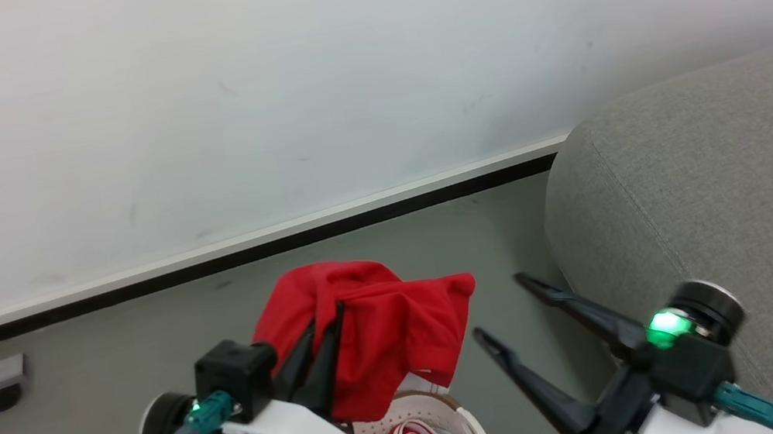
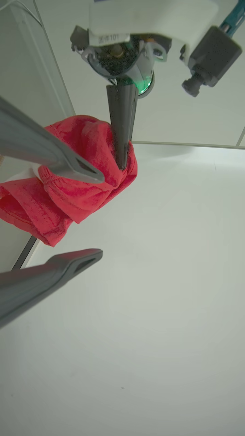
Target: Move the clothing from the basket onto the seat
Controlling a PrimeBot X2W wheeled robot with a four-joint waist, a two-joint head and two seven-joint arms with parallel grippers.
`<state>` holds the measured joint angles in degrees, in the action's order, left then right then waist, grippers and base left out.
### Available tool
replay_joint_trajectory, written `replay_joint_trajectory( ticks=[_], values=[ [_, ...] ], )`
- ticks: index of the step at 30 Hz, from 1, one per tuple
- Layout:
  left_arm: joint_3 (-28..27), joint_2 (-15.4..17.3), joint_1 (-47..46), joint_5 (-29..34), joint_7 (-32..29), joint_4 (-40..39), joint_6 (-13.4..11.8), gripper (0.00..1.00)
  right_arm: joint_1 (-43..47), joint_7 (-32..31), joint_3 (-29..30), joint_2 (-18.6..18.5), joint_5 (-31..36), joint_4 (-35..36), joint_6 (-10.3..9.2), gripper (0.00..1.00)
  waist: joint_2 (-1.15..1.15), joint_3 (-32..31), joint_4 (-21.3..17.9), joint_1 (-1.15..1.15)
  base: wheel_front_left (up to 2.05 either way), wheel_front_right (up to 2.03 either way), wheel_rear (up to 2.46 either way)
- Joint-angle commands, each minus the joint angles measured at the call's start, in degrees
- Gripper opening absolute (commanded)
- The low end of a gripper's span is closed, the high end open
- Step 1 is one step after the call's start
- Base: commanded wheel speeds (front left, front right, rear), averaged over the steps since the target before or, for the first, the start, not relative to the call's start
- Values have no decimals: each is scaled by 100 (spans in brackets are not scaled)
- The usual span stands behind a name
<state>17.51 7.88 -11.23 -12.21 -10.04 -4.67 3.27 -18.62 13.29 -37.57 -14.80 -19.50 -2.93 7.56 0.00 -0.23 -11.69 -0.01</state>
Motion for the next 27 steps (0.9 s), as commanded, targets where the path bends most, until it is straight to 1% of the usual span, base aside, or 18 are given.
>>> replay_joint_trajectory(
  ticks=[1,5,6,7,8,9,10,11,12,13,15,16,20,21,22,23,27],
  values=[
    [5,24,52,-68,-10,-28,-3,0,-79,-16,-2,-45,-58,-29,-14,100,0,-1,-8,1,0,0,0],
    [165,12,61,-32,-28,15,59,0,-827,-260,-896,-262,-469,-340,-13,100,0,-4,-15,1,0,0,0],
    [267,3,47,-22,-39,42,95,0,-1170,-359,-1285,-325,-612,-580,-14,100,0,-8,6,1,0,0,0],
    [315,-5,32,-14,-36,52,115,0,-1333,-396,-1489,-342,-655,-704,-13,100,0,-12,20,1,0,0,0],
    [315,-5,32,-14,-36,52,115,0,-1333,-396,-1489,-342,-655,-704,-13,100,0,-12,20,1,0,0,0],
    [411,-29,11,-34,-37,67,134,0,-1592,-485,-1877,-321,-778,-973,-13,100,0,-17,48,1,0,0,0],
    [411,-29,11,-34,-37,67,134,0,-1592,-485,-1877,-321,-778,-973,-13,100,0,-17,48,1,0,0,0],
    [456,-44,-1,-51,-42,75,159,0,-1735,-516,-2068,-330,-790,-1119,-14,100,0,-20,69,1,0,0,0],
    [562,-61,-24,-83,-63,87,184,0,-1974,-562,-2439,-314,-840,-1419,-14,100,0,-26,104,1,0,0,0],
    [597,-73,-30,-109,-68,99,200,0,-2075,-603,-2626,-287,-847,-1579,-14,100,0,-30,120,1,0,0,0],
    [671,-98,-26,-164,-89,118,221,0,-2224,-618,-2907,-199,-934,-1904,-14,100,0,-37,146,1,0,0,0],
    [671,-98,-26,-164,-89,118,221,0,-2224,-618,-2907,-199,-934,-1904,-14,100,0,-37,146,1,0,0,0],
    [787,-161,5,-272,-128,109,246,0,-2364,-429,-3140,47,-1213,-2456,-14,100,0,-43,204,1,0,0,0],
    [804,-178,12,-303,-136,110,249,0,-2393,-347,-3165,112,-1274,-2567,-14,91,0,-39,214,1,0,0,0],
    [811,-186,14,-322,-133,109,250,0,-2409,-266,-3190,167,-1353,-2641,-14,39,0,-32,222,1,0,0,0],
    [815,-195,15,-347,-136,107,245,0,-2417,-180,-3202,222,-1450,-2711,-14,0,0,-22,227,1,0,0,0],
    [764,-168,24,-360,-71,136,180,0,-2475,50,-3226,340,-1757,-2865,-14,0,0,5,234,1,0,0,0]
  ],
)
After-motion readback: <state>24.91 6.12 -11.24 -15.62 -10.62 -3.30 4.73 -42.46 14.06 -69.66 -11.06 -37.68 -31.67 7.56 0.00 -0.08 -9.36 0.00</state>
